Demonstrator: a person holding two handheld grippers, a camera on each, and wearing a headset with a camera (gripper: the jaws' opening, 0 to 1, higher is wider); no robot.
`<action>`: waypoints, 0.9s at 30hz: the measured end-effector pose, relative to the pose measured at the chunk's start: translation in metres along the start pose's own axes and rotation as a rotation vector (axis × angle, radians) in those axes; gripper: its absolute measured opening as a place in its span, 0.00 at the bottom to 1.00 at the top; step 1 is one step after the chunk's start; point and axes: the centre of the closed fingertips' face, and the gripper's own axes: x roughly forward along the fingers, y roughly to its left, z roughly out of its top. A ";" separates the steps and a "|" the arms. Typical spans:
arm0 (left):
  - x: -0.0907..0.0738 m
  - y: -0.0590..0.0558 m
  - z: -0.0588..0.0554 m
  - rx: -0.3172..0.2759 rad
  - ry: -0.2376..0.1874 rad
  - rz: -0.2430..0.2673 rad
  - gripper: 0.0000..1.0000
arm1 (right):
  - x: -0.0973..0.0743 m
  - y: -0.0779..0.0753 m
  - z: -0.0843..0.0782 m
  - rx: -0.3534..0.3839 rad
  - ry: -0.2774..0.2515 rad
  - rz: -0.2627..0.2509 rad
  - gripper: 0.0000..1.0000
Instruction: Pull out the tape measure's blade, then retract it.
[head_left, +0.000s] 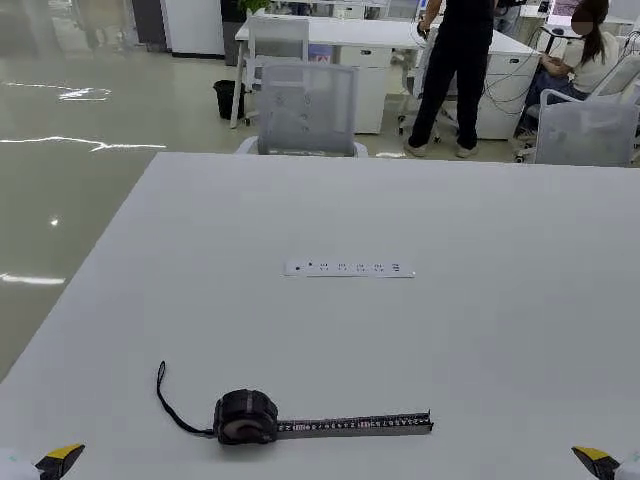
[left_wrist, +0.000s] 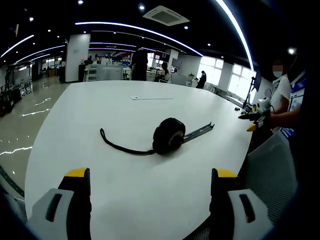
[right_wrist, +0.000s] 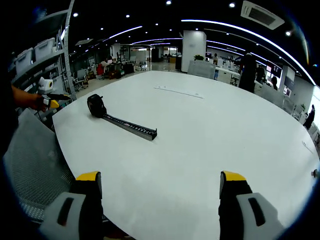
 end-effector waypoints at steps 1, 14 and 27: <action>-0.001 -0.001 0.000 0.001 0.002 0.002 0.99 | 0.000 0.000 0.000 0.000 0.001 0.000 1.00; -0.002 -0.005 -0.002 -0.018 0.019 0.010 0.99 | 0.001 0.001 0.000 0.005 0.001 0.001 1.00; 0.012 -0.007 0.009 -0.036 0.005 0.055 0.99 | 0.005 0.003 0.005 -0.054 -0.030 0.019 1.00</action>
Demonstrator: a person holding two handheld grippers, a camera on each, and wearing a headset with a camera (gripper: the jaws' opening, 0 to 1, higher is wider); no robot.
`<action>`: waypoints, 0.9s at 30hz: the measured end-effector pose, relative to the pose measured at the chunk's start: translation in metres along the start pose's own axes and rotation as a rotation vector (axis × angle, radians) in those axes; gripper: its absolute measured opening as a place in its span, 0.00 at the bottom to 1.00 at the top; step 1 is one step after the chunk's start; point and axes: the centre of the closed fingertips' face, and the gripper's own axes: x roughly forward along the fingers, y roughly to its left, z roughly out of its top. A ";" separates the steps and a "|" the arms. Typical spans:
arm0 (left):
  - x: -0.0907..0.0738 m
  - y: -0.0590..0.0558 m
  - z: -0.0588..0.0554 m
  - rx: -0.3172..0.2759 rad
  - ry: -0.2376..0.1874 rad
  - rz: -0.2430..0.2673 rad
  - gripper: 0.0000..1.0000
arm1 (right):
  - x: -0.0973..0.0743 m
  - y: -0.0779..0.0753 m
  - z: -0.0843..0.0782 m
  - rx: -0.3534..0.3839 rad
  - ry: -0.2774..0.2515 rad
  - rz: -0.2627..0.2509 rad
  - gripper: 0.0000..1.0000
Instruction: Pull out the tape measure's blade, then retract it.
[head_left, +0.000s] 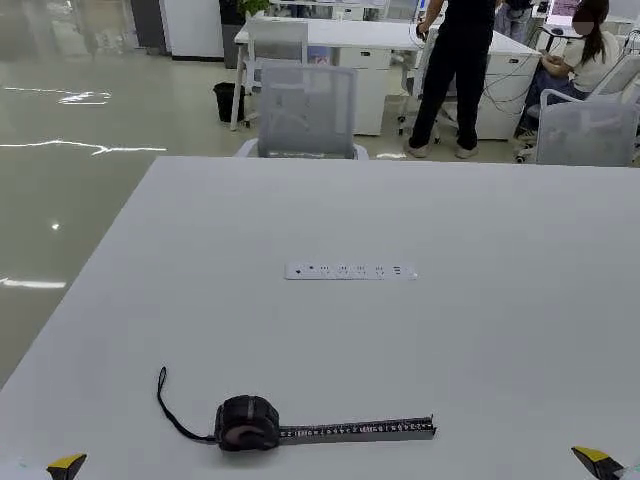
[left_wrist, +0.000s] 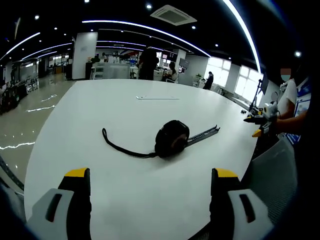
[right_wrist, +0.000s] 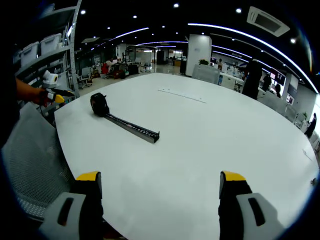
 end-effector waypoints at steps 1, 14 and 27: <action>0.001 -0.001 0.001 0.000 0.001 0.000 0.99 | 0.000 0.000 0.001 -0.001 -0.001 0.002 1.00; 0.030 -0.012 0.017 0.006 -0.002 0.059 0.99 | 0.014 0.006 0.003 -0.009 0.018 0.047 0.97; 0.049 -0.032 0.016 0.046 0.014 0.098 0.99 | 0.023 0.005 0.004 -0.018 0.025 0.073 0.93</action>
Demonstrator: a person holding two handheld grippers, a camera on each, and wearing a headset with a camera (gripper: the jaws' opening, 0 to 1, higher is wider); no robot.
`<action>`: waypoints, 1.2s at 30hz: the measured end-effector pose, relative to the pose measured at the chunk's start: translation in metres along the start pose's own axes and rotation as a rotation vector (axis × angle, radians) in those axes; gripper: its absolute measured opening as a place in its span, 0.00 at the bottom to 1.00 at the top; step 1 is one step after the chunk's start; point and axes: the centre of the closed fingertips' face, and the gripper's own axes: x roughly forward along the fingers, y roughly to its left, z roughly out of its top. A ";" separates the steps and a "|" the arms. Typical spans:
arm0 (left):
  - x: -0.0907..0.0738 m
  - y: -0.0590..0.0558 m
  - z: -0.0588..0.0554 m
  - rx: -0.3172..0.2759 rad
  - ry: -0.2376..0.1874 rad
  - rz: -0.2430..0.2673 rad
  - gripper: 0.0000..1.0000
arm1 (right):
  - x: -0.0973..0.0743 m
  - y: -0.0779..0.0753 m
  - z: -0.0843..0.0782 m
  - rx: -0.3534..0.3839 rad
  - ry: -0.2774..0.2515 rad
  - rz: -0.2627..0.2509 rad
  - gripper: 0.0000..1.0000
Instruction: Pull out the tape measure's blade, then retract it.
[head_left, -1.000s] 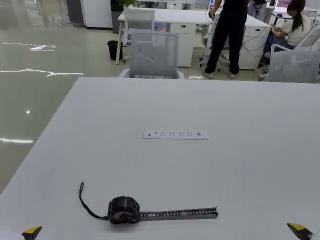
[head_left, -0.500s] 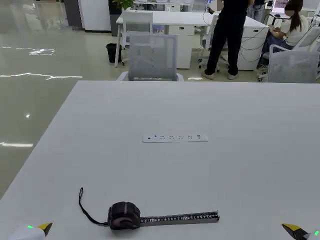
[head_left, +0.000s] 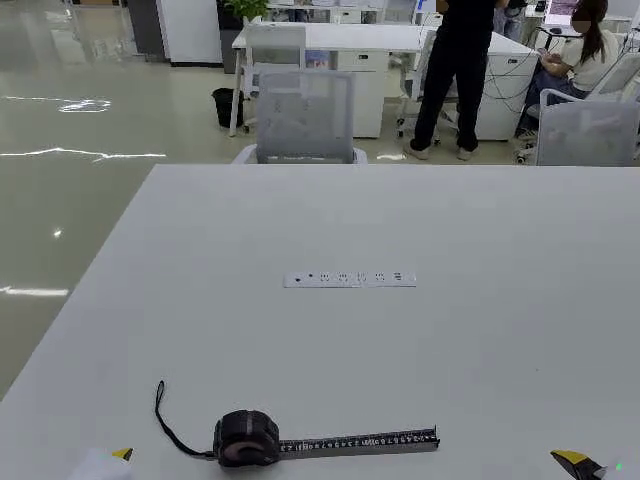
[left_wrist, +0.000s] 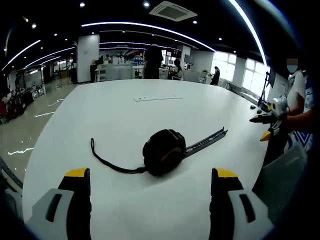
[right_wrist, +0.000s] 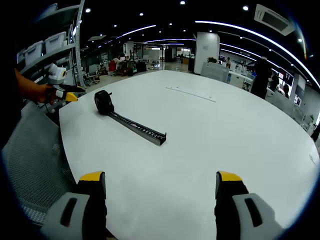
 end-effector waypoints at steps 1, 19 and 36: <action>0.000 -0.001 0.001 -0.002 -0.001 0.002 0.99 | 0.001 0.000 0.000 -0.001 0.001 0.001 0.93; 0.025 -0.025 0.011 0.052 0.003 0.009 0.99 | 0.019 -0.001 0.010 -0.058 0.026 0.072 0.85; 0.054 -0.038 0.021 0.042 0.000 0.073 0.99 | 0.048 0.005 0.027 -0.154 0.047 0.157 0.78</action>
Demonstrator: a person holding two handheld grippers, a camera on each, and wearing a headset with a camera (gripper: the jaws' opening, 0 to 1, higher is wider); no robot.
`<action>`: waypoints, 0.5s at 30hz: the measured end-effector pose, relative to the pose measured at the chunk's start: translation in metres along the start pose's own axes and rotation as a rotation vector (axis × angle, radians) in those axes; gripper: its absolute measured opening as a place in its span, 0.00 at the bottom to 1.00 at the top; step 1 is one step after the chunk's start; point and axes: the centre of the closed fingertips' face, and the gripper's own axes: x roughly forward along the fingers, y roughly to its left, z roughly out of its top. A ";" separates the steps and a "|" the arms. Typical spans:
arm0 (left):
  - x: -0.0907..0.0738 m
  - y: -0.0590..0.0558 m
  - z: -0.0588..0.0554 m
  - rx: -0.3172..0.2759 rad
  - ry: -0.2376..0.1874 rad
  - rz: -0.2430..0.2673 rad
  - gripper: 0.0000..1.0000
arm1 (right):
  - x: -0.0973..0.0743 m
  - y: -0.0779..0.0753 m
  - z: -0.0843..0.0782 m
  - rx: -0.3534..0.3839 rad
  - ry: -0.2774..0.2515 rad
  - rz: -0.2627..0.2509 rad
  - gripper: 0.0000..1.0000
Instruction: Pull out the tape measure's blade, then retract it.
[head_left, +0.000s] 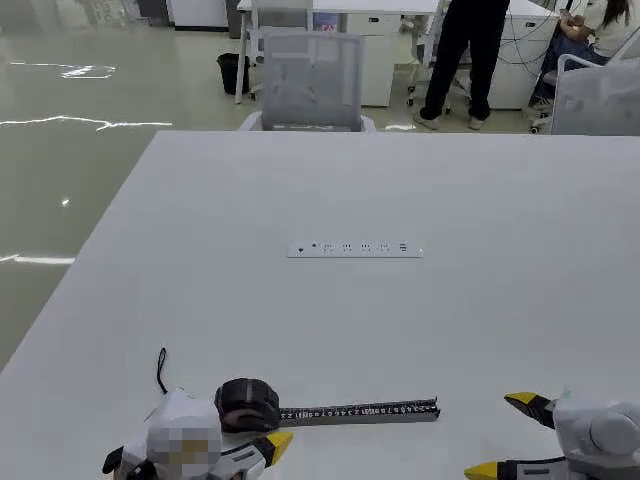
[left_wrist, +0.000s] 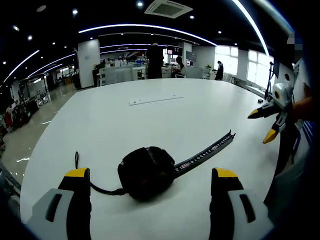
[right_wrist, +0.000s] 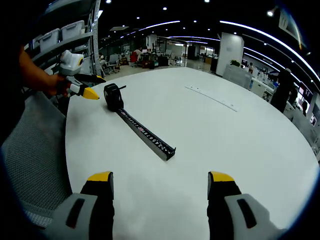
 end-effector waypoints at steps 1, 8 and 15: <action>0.003 0.000 0.000 -0.023 0.001 0.006 0.99 | 0.003 0.000 0.001 -0.011 0.003 0.007 0.78; 0.012 0.005 -0.005 -0.066 0.019 0.048 0.99 | 0.014 -0.003 0.012 -0.041 0.005 0.040 0.73; 0.016 0.011 -0.005 -0.111 0.023 0.075 0.99 | 0.029 -0.004 0.022 -0.109 0.030 0.096 0.66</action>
